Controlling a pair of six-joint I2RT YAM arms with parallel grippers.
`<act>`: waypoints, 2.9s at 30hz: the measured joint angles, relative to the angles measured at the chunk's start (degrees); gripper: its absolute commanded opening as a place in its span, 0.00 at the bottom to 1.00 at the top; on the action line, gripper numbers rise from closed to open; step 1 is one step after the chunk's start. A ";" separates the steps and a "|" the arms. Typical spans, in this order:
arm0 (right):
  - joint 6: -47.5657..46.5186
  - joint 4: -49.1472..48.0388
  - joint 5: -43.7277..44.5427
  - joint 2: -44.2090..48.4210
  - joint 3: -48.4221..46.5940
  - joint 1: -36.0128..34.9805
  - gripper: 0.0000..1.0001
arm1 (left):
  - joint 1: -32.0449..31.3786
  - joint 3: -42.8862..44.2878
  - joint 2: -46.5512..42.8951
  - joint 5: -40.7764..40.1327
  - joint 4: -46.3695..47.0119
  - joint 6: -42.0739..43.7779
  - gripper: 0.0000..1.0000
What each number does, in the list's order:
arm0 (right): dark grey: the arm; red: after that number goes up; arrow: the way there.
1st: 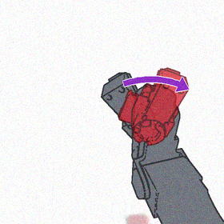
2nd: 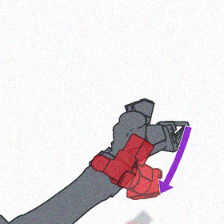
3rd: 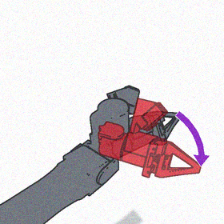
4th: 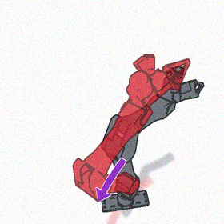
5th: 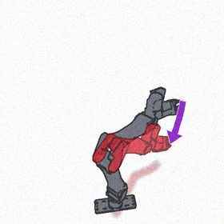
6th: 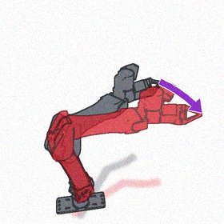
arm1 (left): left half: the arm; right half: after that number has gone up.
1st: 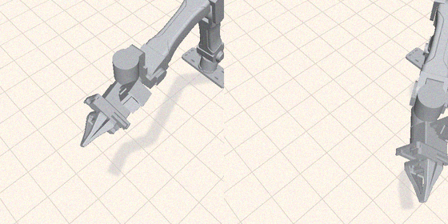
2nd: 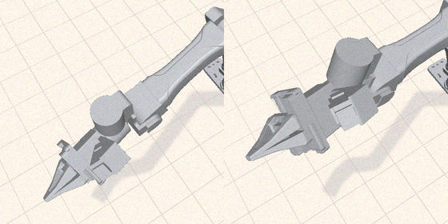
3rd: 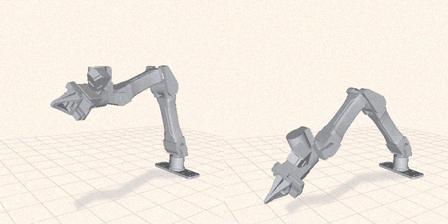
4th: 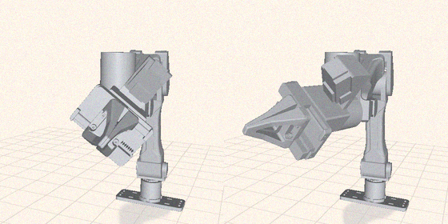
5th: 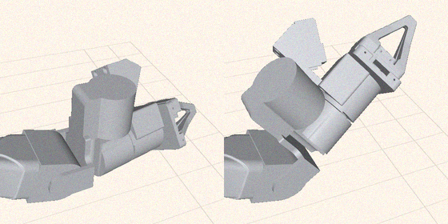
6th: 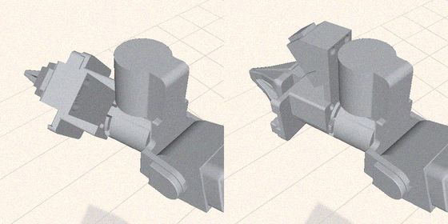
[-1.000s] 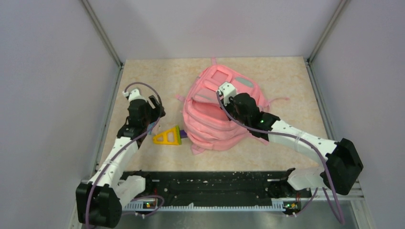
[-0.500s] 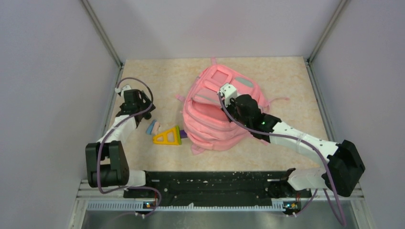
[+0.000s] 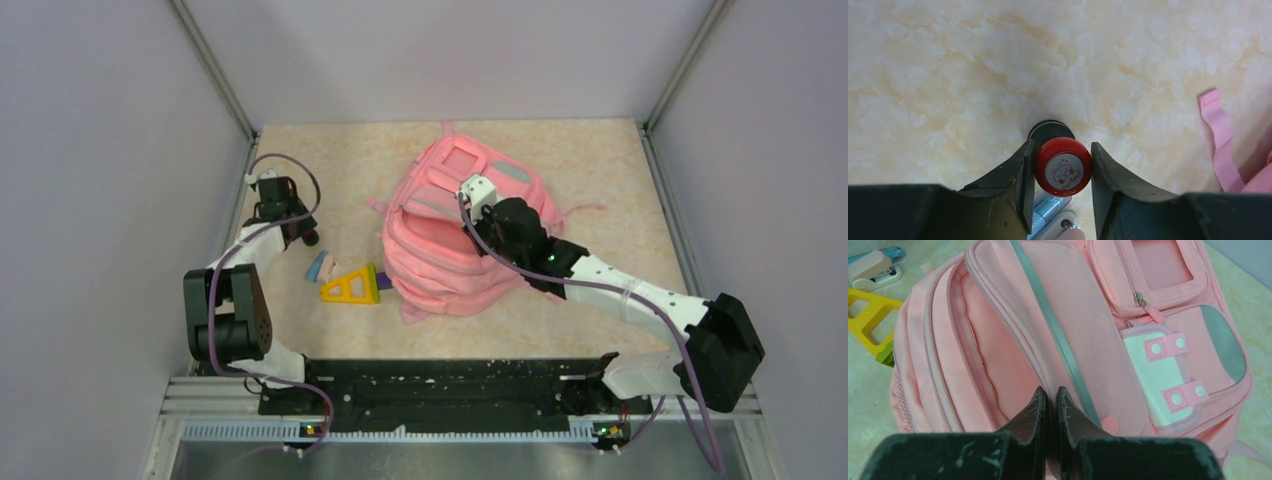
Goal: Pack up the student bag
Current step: Pick up the personal item from the center of the board, then place the personal item in the student bag.
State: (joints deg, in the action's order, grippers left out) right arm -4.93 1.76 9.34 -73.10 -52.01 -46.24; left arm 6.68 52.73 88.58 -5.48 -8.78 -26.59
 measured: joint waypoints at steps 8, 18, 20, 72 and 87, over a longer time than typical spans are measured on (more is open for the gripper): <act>0.20 0.00 -0.02 0.00 0.00 0.02 0.00 | -1.55 -9.84 -16.57 9.49 2.38 -0.02 0.00; 1.95 1.05 -0.22 0.00 -0.22 0.02 0.00 | -24.50 -13.38 -40.46 20.96 15.02 1.60 0.00; 2.32 1.51 -0.22 0.00 -0.55 0.02 0.00 | -27.30 -14.60 -41.77 22.71 19.15 1.70 0.00; 12.66 11.52 -0.39 3.43 -5.18 0.31 0.00 | -46.42 -24.11 -30.80 0.96 32.44 15.30 0.92; 12.41 11.34 -0.42 3.76 -4.98 0.31 0.00 | -18.51 -25.03 -36.41 -6.19 -2.73 -1.36 0.97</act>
State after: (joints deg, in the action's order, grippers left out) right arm 7.49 13.10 8.93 -69.34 -56.99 -45.93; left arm -11.84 27.70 52.16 -11.66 -11.51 -27.94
